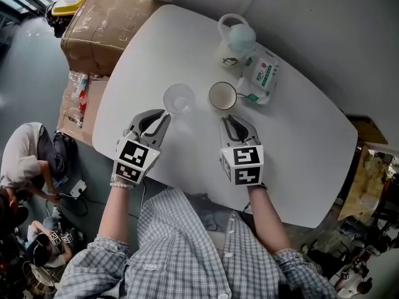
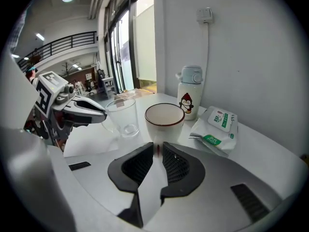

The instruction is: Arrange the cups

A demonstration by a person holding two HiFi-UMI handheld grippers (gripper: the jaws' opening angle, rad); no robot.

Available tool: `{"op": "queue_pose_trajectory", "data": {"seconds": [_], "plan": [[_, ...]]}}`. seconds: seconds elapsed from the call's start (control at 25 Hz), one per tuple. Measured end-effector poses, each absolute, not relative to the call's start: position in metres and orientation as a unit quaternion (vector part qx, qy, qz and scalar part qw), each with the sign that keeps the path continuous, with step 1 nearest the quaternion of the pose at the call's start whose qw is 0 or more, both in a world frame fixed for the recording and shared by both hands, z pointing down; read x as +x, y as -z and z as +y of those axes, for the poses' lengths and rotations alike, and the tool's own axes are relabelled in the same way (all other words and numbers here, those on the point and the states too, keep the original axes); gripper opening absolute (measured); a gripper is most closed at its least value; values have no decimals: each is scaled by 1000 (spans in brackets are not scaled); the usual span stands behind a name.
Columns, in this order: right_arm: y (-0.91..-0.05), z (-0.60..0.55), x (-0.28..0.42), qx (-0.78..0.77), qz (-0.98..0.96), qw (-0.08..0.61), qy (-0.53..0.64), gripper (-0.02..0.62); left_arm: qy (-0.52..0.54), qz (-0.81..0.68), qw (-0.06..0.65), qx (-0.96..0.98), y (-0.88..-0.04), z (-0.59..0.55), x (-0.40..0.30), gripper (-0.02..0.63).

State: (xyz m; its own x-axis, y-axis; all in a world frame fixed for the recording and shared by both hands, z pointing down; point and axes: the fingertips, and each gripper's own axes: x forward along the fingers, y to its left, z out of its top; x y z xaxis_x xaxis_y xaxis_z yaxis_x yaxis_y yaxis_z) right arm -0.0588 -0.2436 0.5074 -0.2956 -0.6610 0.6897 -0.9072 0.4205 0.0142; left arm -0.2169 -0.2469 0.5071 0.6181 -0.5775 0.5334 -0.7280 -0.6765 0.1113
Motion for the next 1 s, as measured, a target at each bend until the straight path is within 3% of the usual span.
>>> {"op": "queue_pose_trajectory", "data": {"seconds": [1.0], "plan": [[-512,-216,-107,474,-792,313,-225,35,-224,-385,170,879,-506,-257,-211,48]]}}
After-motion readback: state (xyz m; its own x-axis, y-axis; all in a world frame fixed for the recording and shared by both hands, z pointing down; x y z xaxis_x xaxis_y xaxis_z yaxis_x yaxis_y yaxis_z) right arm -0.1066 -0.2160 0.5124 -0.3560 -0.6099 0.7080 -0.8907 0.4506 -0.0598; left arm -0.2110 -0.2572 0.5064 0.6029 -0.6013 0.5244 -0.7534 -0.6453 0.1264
